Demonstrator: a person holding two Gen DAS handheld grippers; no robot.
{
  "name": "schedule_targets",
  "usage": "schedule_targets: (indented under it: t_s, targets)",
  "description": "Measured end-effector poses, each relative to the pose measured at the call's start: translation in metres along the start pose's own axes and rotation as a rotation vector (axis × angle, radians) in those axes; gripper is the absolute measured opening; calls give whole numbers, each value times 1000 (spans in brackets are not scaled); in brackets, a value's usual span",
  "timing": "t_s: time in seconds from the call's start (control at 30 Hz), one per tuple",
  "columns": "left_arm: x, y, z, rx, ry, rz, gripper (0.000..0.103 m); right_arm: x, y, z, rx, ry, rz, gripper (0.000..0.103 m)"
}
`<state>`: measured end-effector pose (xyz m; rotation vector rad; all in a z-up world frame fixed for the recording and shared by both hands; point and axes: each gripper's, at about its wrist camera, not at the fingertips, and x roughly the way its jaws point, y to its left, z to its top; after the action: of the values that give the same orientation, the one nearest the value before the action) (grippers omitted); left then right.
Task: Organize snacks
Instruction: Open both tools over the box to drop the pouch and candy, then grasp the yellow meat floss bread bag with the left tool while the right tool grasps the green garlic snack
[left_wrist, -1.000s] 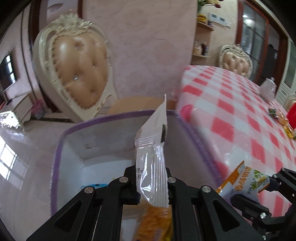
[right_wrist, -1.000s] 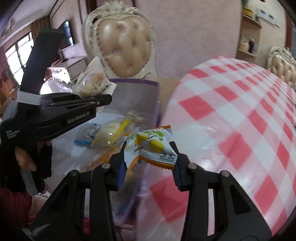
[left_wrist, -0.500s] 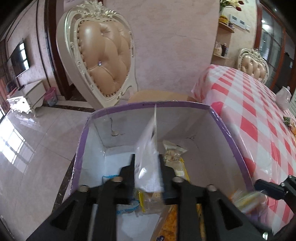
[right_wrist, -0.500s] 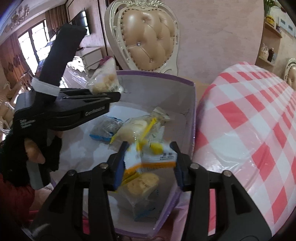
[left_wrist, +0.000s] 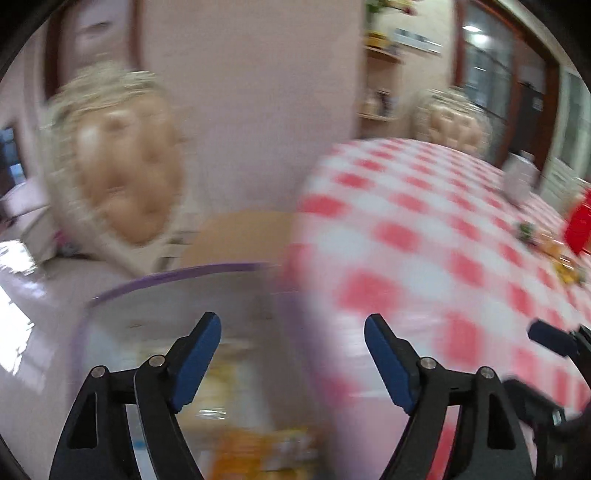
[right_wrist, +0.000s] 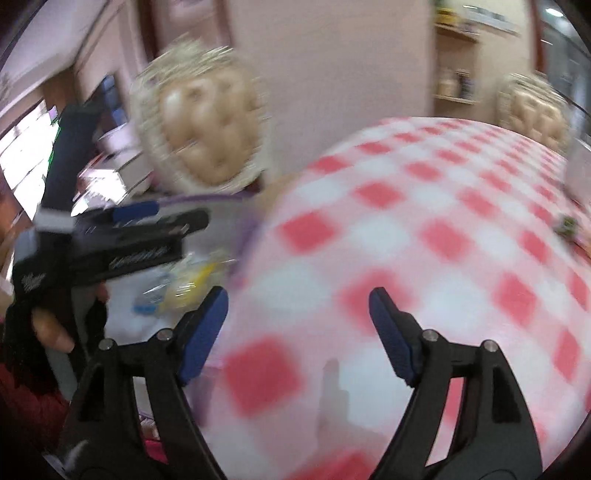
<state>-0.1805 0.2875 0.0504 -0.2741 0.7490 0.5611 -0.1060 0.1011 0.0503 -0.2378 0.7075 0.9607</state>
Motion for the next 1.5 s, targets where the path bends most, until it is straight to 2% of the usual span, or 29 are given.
schedule_targets:
  t_s: [0.13,0.2,0.3,0.37,0.47,0.6,0.7,0.8,0.9,1.03,1.17,1.23,1.33,1.4,1.43,1.47,1.5]
  targets:
    - [22,-103,21,82,93,-218,82,-29,-95,-12,148,-13,-163,85]
    - [33,-151,31,118,136,-289,82,-40,-141,-22,223,-6,-248,86]
    - [49,-234,42,178,156,-368,82,-61,-220,-42,388,1,-344,86]
    - [58,-272,47,177,164,-418,82,-78,-267,-56,495,-2,-405,86]
    - [70,-328,56,155,148,-476,82,-107,-322,-75,618,-35,-483,86]
    - [76,-399,58,182,135,-558,82,-138,-374,-93,743,-88,-552,86]
    - [85,-448,55,271,149,-600,83,-150,-394,-104,805,-102,-592,86]
    - [104,-492,46,430,166,-572,83,-159,-407,-115,884,-129,-574,86]
    - [116,-525,40,614,139,-541,83,-163,-404,-115,883,-140,-580,86]
    - [122,-546,49,741,65,-534,84,-161,-400,-115,891,-158,-556,86]
    - [134,-567,57,820,89,-624,85,-164,-402,-117,908,-172,-556,86]
    - [136,-581,49,905,101,-668,85,-165,-403,-117,915,-178,-559,86]
    - [138,-591,39,985,81,-658,85,-164,-403,-117,919,-178,-548,86]
    - [137,-588,38,973,88,-687,78,-163,-402,-117,913,-172,-548,86]
    - [134,-584,38,969,94,-705,55,-163,-402,-117,909,-171,-551,86]
    - [131,-579,39,957,100,-722,49,-163,-401,-117,904,-169,-555,86]
    - [127,-570,41,920,98,-728,48,-163,-400,-117,893,-164,-565,86]
